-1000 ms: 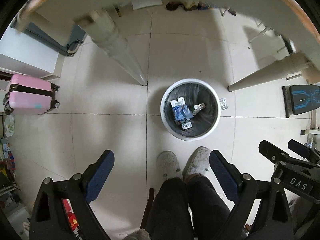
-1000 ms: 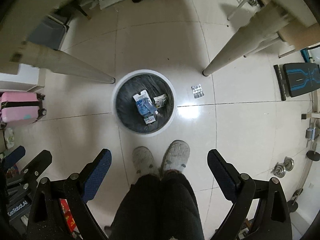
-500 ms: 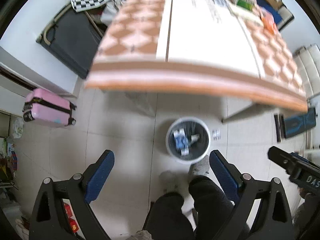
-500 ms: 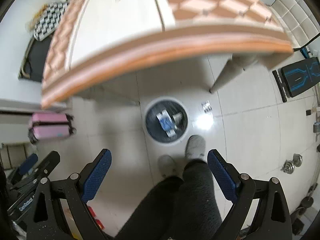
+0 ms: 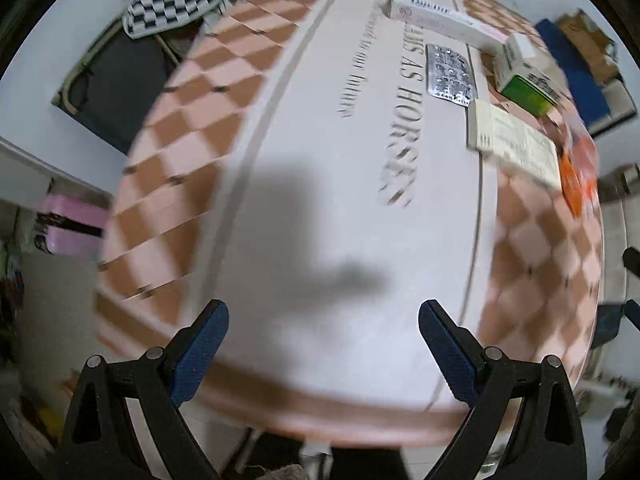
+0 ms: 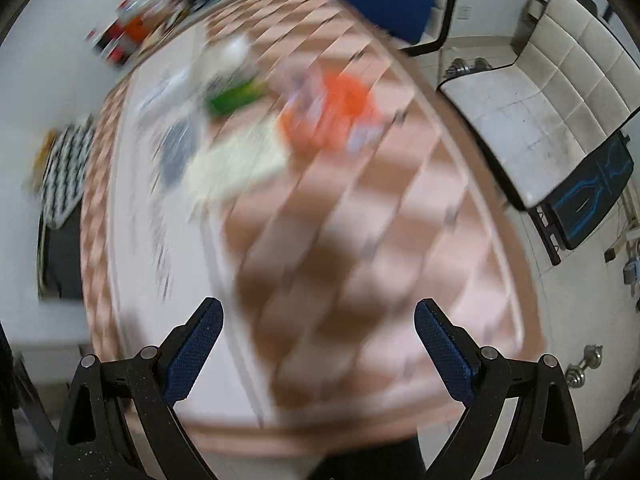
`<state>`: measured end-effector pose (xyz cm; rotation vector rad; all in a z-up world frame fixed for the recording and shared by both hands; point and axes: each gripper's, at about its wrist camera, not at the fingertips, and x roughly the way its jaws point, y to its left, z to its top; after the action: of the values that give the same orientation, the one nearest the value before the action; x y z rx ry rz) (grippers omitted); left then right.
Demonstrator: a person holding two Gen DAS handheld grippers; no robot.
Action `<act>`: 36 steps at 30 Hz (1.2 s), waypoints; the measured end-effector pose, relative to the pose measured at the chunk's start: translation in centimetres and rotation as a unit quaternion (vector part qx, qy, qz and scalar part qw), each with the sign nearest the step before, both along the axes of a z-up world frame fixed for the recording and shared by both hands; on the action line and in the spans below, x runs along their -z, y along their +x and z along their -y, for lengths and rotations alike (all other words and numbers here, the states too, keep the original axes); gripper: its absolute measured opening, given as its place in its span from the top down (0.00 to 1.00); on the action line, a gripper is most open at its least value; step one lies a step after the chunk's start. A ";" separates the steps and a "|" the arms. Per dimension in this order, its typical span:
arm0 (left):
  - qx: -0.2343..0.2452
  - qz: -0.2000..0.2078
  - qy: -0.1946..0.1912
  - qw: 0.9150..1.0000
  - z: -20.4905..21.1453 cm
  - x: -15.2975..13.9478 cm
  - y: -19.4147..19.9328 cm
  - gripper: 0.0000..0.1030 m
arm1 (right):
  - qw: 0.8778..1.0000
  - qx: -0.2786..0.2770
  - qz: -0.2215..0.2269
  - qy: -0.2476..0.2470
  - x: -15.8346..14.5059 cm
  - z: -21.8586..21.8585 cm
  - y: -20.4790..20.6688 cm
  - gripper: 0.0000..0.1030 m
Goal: Collect trash
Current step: 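Grasp the cream medicine box with the left tool while the right tool grasps the orange bag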
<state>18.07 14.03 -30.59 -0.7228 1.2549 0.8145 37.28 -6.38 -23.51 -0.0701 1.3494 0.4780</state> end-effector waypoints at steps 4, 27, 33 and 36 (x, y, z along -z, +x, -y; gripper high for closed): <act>-0.023 -0.023 -0.037 0.999 -1.5 2.9 7.1 0.06 | 0.999 0.035 -0.021 0.009 2.8 -1.8 9.7 0.18; -0.428 0.095 -0.318 0.841 -5.8 9.8 16.0 0.07 | 0.995 0.028 -0.089 0.035 8.7 -1.9 18.5 0.93; -0.495 0.090 -0.304 0.809 -6.5 10.1 14.2 0.07 | 0.995 0.041 -0.088 0.037 8.7 -1.0 18.5 0.93; -0.431 0.063 -0.264 0.861 -8.6 9.2 14.9 0.09 | 0.996 0.032 -0.080 0.031 8.3 -1.4 18.2 0.93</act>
<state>32.99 22.65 -39.81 -1.8361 1.0110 1.1125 55.50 -4.95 -31.84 0.0638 1.4877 0.4783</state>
